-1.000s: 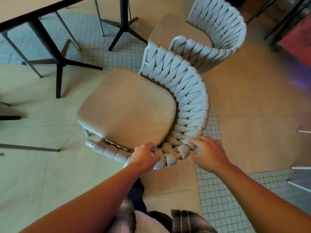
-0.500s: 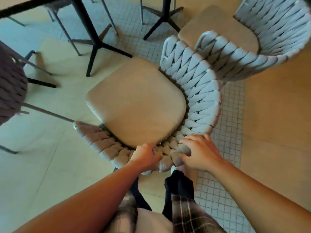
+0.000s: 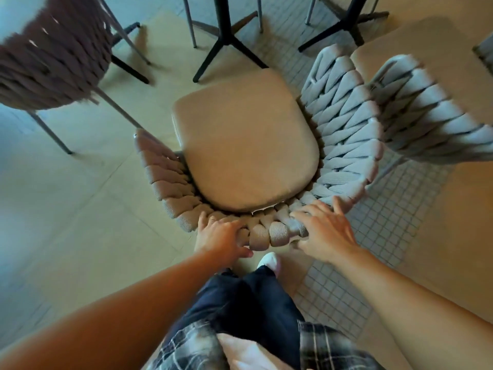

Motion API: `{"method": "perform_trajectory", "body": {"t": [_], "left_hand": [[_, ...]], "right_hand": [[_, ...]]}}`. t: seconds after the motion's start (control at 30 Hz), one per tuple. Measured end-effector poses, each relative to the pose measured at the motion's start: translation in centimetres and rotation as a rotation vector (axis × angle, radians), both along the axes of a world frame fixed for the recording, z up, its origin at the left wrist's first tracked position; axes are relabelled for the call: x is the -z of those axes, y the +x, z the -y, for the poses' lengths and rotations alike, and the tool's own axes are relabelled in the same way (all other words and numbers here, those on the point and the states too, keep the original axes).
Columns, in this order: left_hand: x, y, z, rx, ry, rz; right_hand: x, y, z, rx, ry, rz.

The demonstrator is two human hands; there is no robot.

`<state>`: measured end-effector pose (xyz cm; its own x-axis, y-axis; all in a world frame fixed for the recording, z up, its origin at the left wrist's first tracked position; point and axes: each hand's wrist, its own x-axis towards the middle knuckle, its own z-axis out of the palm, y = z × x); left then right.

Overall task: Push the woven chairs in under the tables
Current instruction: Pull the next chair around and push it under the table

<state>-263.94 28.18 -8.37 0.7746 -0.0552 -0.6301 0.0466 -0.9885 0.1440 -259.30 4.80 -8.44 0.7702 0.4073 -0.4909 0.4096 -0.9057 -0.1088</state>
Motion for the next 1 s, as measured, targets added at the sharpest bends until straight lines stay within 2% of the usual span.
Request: {"method": "perform_trajectory", "body": {"t": [0.3, 0.5, 1.0], "left_hand": [[0.1, 0.0, -0.4, -0.072, -0.002, 0.129], [-0.5, 4.3, -1.6, -0.130, 0.023, 0.191], [-1.0, 18.1, -4.6, -0.123, -0.006, 0.199]], "right_hand": [[2.3, 1.0, -0.1, -0.054, 0.202, 0.050], [2.8, 5.0, -2.0, -0.023, 0.273, 0.121], [2.6, 17.1, -5.1, 0.038, 0.209, 0.096]]}}
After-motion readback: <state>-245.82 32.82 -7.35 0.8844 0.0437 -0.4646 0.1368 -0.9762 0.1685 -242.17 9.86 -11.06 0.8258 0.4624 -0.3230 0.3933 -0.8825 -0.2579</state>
